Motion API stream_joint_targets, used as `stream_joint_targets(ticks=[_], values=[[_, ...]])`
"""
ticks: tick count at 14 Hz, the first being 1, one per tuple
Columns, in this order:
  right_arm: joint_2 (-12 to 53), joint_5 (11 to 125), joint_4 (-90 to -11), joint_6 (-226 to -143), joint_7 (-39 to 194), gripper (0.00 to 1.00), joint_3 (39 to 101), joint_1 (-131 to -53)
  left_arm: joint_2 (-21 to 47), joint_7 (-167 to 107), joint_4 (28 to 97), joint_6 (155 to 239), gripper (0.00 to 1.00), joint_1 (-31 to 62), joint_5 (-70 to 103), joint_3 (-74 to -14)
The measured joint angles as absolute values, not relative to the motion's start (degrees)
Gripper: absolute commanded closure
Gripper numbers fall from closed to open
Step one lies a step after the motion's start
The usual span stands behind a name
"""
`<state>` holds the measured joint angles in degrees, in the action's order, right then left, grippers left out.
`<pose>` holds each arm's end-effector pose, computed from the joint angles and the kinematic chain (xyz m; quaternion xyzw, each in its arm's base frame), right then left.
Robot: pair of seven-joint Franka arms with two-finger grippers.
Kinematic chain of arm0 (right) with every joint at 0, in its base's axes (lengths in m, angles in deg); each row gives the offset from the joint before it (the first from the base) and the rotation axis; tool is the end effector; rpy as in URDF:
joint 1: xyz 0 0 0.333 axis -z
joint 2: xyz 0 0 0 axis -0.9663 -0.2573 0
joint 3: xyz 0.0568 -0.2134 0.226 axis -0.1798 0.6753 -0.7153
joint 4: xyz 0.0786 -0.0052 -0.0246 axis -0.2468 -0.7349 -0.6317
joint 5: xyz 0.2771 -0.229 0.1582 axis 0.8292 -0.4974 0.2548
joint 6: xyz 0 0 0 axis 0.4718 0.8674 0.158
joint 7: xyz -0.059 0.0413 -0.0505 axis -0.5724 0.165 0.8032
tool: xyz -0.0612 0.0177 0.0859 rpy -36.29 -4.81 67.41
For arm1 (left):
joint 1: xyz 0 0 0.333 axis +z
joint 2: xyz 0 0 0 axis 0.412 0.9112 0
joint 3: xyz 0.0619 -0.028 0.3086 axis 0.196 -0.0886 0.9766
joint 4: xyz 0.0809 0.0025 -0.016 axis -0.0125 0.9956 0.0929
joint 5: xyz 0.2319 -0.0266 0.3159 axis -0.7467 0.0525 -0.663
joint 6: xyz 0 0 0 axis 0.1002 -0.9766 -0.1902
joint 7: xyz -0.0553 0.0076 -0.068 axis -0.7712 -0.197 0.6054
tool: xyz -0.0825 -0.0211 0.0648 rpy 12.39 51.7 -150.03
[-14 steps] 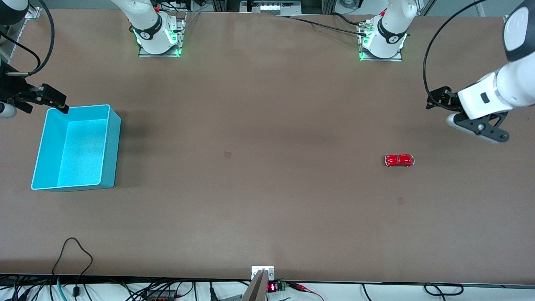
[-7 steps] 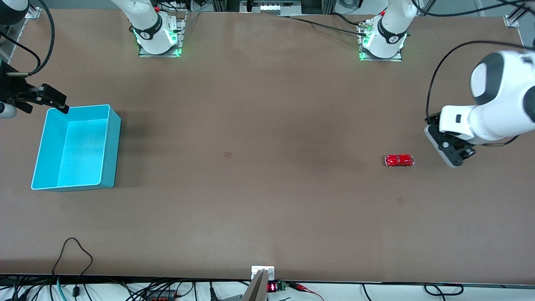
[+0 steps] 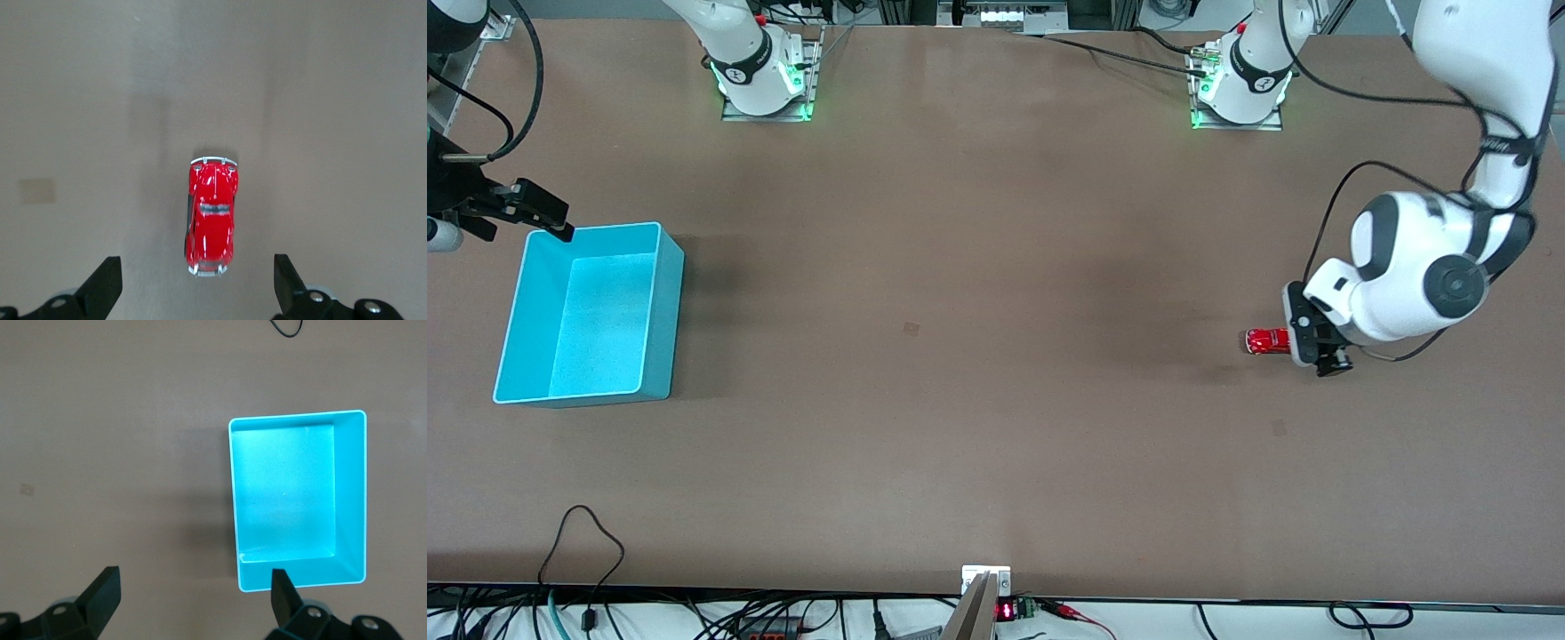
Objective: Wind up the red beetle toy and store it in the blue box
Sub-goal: 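Lower the left gripper over the red toy car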
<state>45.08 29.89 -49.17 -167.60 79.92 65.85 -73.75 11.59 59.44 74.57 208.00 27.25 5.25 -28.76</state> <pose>0.5597 -0.0269 0.5837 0.9998 0.0041 0.0137 0.0135 0.6036 -0.0004 0.2535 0.7382 -0.6708 -0.0555 0.0437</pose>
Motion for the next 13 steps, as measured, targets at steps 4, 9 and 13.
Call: stream_joint_targets(ticks=[4, 9, 13], values=[[44.96, 29.89, -49.17, -167.6, 79.92, 0.0, 65.86, -73.75, 13.31, 60.64, 81.81, 221.62, 0.0, 27.31, 5.17, -28.76], [44.94, 29.89, -49.17, -167.6, 79.92, 0.0, 65.85, -73.75, 13.3, 62.93, 86.66, 228.73, 0.67, 27.6, 5.16, -28.74], [44.94, 29.89, -49.17, -167.6, 79.92, 0.0, 65.85, -73.75, 13.28, 63.84, 86.63, 228.9, 0.77, 27.64, 5.15, -28.74]])
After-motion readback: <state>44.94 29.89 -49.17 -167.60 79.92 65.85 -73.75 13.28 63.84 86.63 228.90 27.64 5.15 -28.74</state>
